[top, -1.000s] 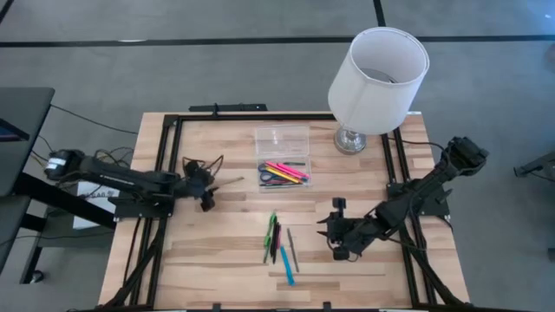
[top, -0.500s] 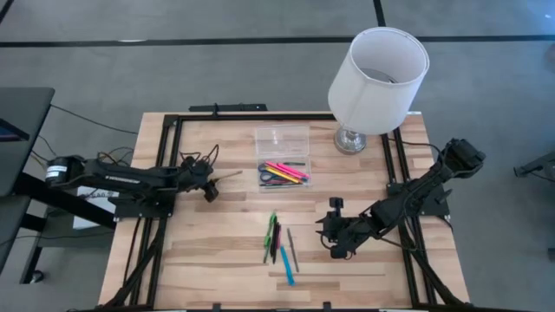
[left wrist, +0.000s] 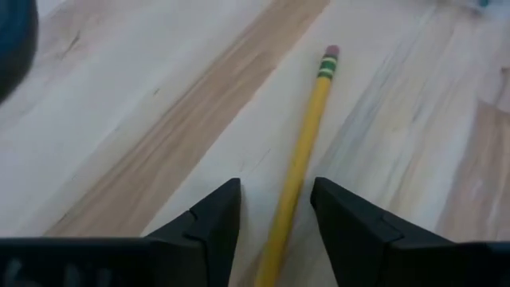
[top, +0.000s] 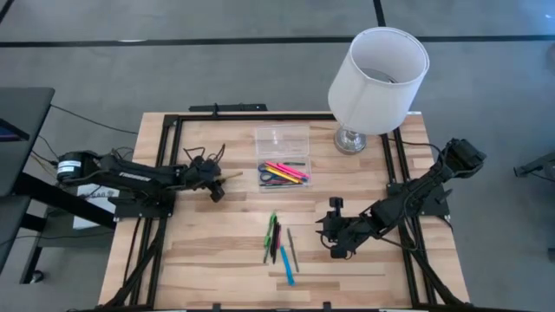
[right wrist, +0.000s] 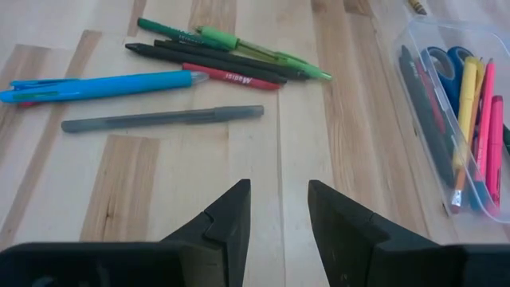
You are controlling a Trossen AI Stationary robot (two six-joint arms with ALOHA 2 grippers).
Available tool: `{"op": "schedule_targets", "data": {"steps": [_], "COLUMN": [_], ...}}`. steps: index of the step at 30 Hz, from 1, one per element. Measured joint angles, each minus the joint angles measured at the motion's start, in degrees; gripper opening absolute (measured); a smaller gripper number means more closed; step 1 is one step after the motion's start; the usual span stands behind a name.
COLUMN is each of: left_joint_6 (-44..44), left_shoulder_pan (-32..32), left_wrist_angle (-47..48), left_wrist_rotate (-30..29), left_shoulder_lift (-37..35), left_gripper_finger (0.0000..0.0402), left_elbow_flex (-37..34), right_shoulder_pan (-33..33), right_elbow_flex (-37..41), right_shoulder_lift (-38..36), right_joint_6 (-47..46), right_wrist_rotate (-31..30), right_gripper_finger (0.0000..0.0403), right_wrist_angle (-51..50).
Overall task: Pick & place school supplies into a supply box
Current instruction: Put the yellow pencil into the supply box
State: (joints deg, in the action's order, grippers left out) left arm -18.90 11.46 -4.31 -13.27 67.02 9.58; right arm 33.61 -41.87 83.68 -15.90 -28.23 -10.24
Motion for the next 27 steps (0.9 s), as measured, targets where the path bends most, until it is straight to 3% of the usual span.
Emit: {"op": "schedule_targets", "data": {"steps": [11,27], "left_joint_6": [-0.03,-3.28], "left_shoulder_pan": [-2.76,-18.12], "left_wrist_angle": [-0.38,-0.73], "left_wrist_rotate": [7.92,5.61], "left_shoulder_lift": [0.05,0.54], "left_gripper_finger": [0.006,0.0054], "left_elbow_flex": [0.03,-0.06], "right_shoulder_pan": [0.04,0.04], "right_elbow_flex": [0.0,0.0], "right_shoulder_lift": [-0.02,-0.04], "right_joint_6": [-0.02,-0.17], "right_wrist_rotate": [0.28,1.12], "right_gripper_finger": [0.0121,0.0121], "right_wrist_angle": [-0.04,-0.04]}}
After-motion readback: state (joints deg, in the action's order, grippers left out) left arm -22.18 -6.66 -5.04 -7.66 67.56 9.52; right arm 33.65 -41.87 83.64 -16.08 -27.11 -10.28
